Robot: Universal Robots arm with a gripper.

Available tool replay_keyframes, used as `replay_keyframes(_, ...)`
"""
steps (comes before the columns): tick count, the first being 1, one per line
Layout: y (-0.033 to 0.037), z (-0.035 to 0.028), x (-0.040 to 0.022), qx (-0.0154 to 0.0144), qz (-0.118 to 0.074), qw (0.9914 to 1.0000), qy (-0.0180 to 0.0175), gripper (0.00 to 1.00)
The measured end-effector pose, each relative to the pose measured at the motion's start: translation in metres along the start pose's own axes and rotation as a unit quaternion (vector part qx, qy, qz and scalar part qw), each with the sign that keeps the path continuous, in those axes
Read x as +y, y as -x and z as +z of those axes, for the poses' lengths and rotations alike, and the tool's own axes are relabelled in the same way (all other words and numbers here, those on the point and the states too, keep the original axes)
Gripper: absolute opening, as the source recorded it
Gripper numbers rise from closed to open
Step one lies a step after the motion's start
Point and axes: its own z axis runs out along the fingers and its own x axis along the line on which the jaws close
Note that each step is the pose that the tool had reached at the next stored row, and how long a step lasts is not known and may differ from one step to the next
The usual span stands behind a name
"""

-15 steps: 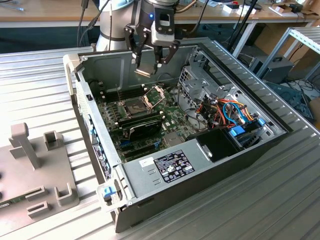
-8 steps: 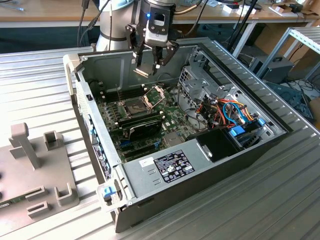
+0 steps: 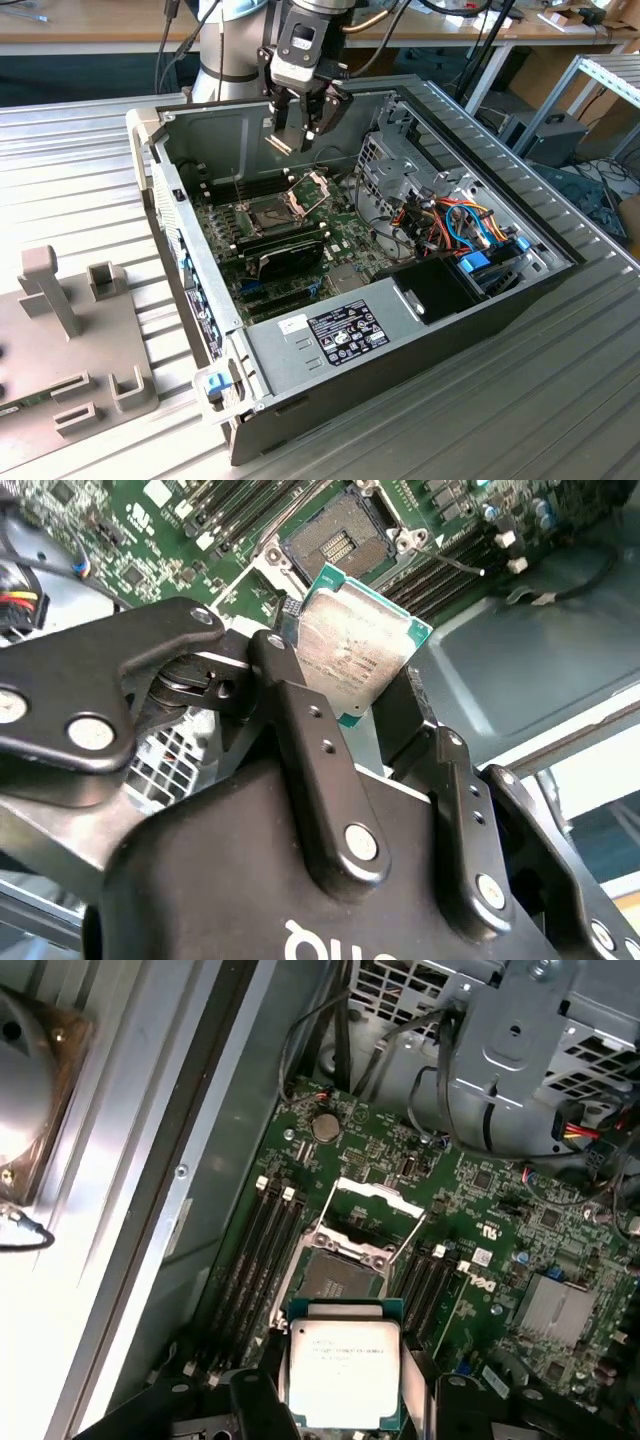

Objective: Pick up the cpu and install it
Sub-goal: 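Place the cpu into insertion slot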

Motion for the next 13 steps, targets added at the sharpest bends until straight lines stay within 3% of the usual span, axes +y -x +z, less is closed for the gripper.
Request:
replay_keyframes(3, 0.0000, 0.0004, 0.0000, 0.0005, 0.027, 0.99963, 0.0000, 0.55)
replay_keyframes(7, 0.0000, 0.0010, 0.0000, 0.0011, 0.064, 0.99798, 0.0000, 0.55)
replay_keyframes(8, 0.0000, 0.0011, 0.0000, 0.0013, 0.077, 0.99704, 0.0000, 0.55)
replay_keyframes(13, 0.0000, 0.0011, 0.0000, 0.0014, 0.079, 0.99685, 0.0000, 0.55)
